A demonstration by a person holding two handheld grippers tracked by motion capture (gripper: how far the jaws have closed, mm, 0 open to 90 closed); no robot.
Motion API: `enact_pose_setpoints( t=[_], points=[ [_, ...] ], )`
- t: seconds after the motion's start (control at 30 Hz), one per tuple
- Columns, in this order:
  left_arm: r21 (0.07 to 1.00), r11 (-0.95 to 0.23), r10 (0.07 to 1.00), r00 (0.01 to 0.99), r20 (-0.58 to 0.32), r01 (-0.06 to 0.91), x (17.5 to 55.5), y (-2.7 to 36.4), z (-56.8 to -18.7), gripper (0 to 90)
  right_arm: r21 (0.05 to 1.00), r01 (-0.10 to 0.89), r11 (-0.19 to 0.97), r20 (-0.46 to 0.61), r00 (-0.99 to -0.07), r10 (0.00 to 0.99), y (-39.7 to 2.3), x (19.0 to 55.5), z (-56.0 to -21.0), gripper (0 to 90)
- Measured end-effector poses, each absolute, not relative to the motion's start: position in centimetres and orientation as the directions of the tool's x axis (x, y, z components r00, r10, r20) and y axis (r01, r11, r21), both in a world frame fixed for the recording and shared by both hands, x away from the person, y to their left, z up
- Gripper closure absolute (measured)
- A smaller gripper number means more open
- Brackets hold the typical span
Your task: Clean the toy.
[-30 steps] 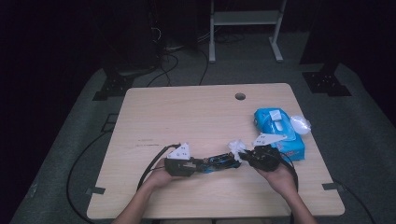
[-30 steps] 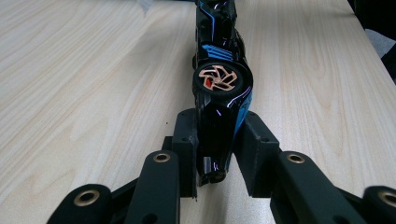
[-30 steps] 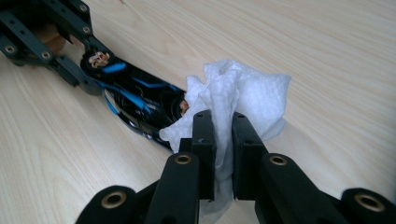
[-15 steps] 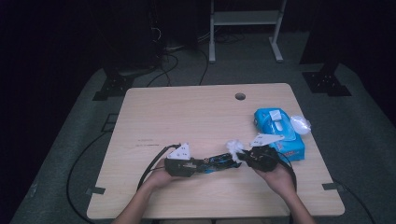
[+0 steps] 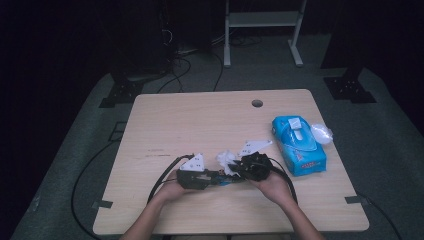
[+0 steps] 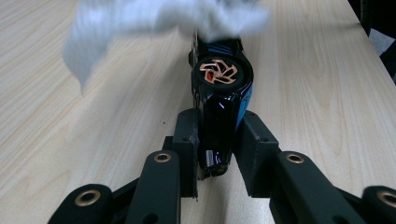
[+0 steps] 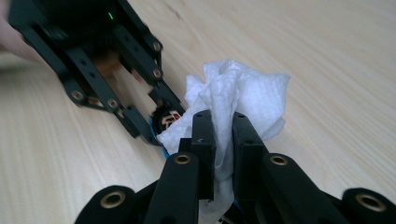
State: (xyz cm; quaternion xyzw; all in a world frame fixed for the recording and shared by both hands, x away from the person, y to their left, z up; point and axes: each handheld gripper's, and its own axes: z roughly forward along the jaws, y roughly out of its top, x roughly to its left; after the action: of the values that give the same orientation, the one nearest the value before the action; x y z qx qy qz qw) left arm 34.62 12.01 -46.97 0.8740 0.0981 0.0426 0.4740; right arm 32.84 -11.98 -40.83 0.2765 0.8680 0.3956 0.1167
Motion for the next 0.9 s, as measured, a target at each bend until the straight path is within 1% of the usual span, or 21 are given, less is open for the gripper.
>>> enact_pose_setpoints(
  t=[0.03, 0.23, 0.33, 0.9],
  points=[
    [0.836, -0.535, 0.212, 0.977, -0.013, 0.127, 34.6, 12.1, -46.9, 70.9, 0.740, 0.391, 0.547, 0.005, -0.817, 0.577, -12.1, 32.9, -41.0, 81.2],
    [0.835, -0.535, 0.212, 0.977, -0.015, 0.128, 34.7, 12.0, -46.9, 71.3, 0.750, 0.464, 0.472, 0.057, -0.755, 0.653, -16.4, 33.3, -41.2, 81.3],
    [0.834, -0.538, 0.209, 0.978, -0.012, 0.126, 34.8, 11.9, -46.9, 71.3, 0.746, 0.483, 0.458, 0.064, -0.737, 0.673, -17.8, 33.3, -41.2, 81.3],
    [0.833, -0.525, 0.268, 0.963, -0.037, 0.178, 35.2, 12.3, -46.7, 64.5, 0.785, 0.472, 0.400, 0.111, -0.743, 0.660, -18.3, 31.5, -42.1, 81.8]
  ],
)
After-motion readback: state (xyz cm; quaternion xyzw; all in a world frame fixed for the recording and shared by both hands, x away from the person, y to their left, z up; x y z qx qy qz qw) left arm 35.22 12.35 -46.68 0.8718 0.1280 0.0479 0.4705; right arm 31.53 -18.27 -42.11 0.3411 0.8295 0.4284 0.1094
